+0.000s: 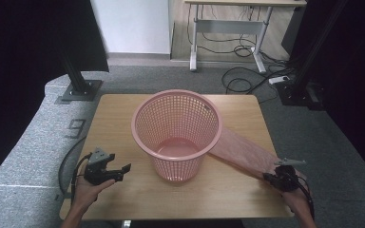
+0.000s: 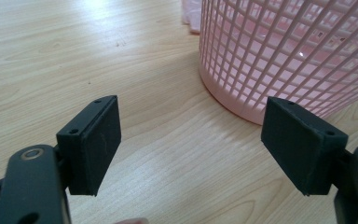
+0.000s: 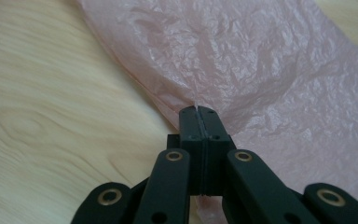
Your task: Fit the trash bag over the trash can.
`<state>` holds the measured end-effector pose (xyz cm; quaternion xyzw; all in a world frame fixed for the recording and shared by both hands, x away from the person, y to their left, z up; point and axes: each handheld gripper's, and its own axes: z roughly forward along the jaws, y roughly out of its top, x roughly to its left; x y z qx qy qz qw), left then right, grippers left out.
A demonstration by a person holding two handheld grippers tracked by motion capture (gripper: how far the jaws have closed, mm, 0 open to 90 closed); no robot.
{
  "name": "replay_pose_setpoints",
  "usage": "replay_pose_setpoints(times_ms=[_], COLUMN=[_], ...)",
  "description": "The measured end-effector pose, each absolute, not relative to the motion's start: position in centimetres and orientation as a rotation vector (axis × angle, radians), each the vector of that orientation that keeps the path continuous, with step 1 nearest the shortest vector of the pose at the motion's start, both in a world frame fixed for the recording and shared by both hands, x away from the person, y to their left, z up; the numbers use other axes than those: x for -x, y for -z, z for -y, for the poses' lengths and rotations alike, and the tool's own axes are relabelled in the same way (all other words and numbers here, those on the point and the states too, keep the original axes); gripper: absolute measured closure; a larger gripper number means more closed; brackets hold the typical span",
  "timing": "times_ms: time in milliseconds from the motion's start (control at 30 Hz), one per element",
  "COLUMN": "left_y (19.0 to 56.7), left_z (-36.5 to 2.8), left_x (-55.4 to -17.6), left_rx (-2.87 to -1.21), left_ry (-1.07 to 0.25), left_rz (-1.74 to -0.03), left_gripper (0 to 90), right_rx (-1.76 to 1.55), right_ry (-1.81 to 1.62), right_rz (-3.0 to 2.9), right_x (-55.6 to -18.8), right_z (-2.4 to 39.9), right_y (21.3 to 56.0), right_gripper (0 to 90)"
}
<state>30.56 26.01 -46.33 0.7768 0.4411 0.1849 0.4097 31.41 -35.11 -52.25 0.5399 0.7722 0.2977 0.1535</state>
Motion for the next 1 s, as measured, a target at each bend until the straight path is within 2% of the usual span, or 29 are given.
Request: replay_pose_setpoints(times_ms=[33, 67, 133, 200, 233, 300, 700, 1000], left_y=[46.4, 46.5, 46.5, 46.5, 46.5, 46.5, 46.8, 46.9], left_z=[-25.9, -25.9, -25.7, -25.6, -25.6, -25.4, -25.1, -25.3], left_x=[-30.6, -30.6, -30.6, -30.5, -30.5, -30.5, -30.3, -30.2], left_rx=[-1.957, -1.964, -1.976, -1.98, -1.98, -1.977, -1.984, -1.987], left_ry=[-0.464, -0.465, -0.468, -0.472, -0.472, -0.472, -0.457, -0.463], left_rz=[-1.113, -1.112, -1.105, -1.099, -1.099, -1.097, -1.112, -1.124], left_gripper=[19.8, 19.7, 19.6, 19.6, 19.6, 19.6, 19.7, 19.9], right_rx=[-1.556, -1.561, -1.529, -1.479, -1.479, -1.379, -1.322, -1.303], right_ry=[-0.858, -0.858, -0.847, -0.88, -0.88, -0.941, -1.075, -0.988], right_rz=[-2.217, -2.209, -2.165, -2.111, -2.111, -2.072, -2.21, -2.311], right_x=[-31.3, -31.3, -31.5, -31.6, -31.6, -32.6, -41.0, -43.9], right_z=[35.4, 35.4, 34.8, 33.5, 33.5, 30.6, 23.1, 20.3], right_y=[52.3, 52.2, 51.8, 50.9, 50.9, 50.0, 52.0, 54.0], right_gripper=[87.9, 80.4, 56.5, 38.9, 38.9, 25.0, 17.2, 12.6])
